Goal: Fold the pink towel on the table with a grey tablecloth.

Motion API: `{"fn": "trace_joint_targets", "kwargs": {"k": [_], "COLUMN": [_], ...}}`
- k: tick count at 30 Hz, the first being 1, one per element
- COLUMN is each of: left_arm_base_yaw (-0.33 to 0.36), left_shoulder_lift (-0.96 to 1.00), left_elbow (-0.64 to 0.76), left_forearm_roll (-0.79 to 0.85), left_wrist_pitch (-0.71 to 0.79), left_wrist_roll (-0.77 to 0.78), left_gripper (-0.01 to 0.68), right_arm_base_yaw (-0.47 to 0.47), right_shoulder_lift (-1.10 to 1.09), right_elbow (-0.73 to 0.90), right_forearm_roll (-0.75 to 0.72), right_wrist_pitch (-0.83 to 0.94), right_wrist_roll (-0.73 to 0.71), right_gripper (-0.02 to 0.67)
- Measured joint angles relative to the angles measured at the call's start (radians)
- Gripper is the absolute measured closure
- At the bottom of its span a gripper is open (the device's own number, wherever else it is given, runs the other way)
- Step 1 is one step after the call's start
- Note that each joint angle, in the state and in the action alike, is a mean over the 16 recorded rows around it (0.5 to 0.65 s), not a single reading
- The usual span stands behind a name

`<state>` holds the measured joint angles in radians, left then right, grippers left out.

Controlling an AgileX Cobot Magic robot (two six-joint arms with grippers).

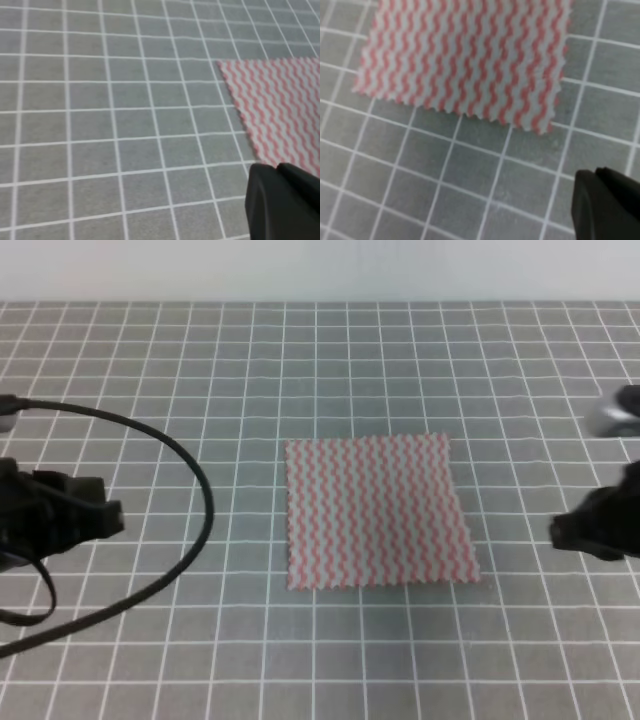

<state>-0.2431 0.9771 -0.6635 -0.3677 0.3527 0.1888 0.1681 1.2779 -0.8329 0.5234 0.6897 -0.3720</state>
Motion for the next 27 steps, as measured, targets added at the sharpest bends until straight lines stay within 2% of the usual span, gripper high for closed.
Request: {"fn": "trace_joint_targets", "kwargs": {"k": [9,16,19,27], "left_arm_base_yaw": [-0.049,-0.054,-0.054,-0.054], "left_shoulder_lift": [0.042,0.047,0.052,0.079], "left_elbow": [-0.010,-0.009,-0.009,-0.009], "left_forearm_roll": [0.004,0.011,0.012,0.014], "left_wrist_pitch": [-0.030,-0.038,-0.041,-0.047], "left_wrist_roll": [0.021,0.025,0.026,0.029], "left_gripper": [0.673,0.673,0.673,0.673], "right_arm_base_yaw": [0.152,0.195,0.199,0.201], "right_shoulder_lift": [0.296,0.461,0.509,0.578], "right_elbow": [-0.236,-0.365,-0.398,-0.417], "right_forearm_roll": [-0.317,-0.428,-0.423,-0.360], "right_wrist_pitch": [0.064,0.140,0.166,0.154], "right_wrist_roll": [0.271,0.361,0.371,0.372], "right_gripper": [0.666,0.645,0.603,0.434]}}
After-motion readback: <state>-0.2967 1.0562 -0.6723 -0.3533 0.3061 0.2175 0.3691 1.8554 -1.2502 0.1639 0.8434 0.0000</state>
